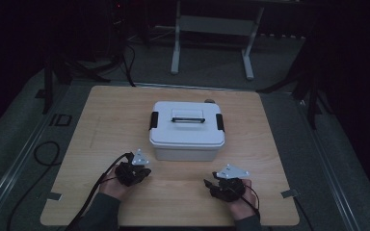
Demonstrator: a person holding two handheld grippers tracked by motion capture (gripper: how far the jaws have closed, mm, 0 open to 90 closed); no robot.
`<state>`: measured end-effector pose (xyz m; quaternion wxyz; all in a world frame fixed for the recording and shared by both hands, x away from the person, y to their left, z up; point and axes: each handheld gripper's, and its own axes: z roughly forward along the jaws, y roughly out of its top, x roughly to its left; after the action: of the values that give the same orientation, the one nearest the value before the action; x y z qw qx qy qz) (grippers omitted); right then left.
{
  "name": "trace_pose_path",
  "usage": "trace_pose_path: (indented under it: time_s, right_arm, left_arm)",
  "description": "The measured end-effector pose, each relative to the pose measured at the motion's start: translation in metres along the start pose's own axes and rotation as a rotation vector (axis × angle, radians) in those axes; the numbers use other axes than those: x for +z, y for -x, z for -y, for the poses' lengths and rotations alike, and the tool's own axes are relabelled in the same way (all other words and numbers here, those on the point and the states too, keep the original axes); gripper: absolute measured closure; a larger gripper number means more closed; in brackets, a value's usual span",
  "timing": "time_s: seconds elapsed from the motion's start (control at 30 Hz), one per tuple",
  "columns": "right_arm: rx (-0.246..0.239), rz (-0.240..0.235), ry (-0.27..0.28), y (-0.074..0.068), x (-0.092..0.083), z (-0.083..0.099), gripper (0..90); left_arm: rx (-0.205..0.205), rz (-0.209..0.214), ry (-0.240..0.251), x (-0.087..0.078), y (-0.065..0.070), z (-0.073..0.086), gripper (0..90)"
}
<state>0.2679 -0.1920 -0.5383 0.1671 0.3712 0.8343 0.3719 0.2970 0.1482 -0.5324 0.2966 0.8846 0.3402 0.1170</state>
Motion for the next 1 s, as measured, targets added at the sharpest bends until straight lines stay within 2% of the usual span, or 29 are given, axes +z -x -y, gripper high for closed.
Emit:
trace_pose_path:
  time_s: [0.2,0.3,0.43,0.6,0.73,0.83,1.0]
  right_arm:
    - [0.007,0.002,-0.012,0.002,-0.001,0.0,52.2]
    - [0.013,-0.001,-0.015,0.005,-0.003,-0.001,53.6]
    - [0.02,0.003,-0.016,0.01,-0.01,-0.006,55.0]
    - [0.03,0.01,-0.001,0.021,-0.02,-0.014,55.3]
    - [0.034,0.027,0.018,0.038,-0.031,-0.027,59.3]
    - [0.021,0.039,0.039,0.049,-0.039,-0.04,60.8]
    - [-0.005,0.059,0.061,0.058,-0.049,-0.057,61.1]
  left_arm:
    - [-0.002,0.062,0.037,0.003,0.004,-0.001,83.4]
    - [0.017,0.069,0.049,0.005,0.007,0.0,79.3]
    - [0.011,0.096,0.089,0.007,0.008,0.003,74.8]
    - [0.013,0.087,0.102,0.008,0.008,0.005,71.9]
    - [0.033,0.07,0.098,0.012,0.009,0.007,68.5]
    - [0.026,0.079,0.097,0.015,0.006,0.007,67.8]
    - [0.026,0.076,0.102,0.015,0.006,0.007,66.6]
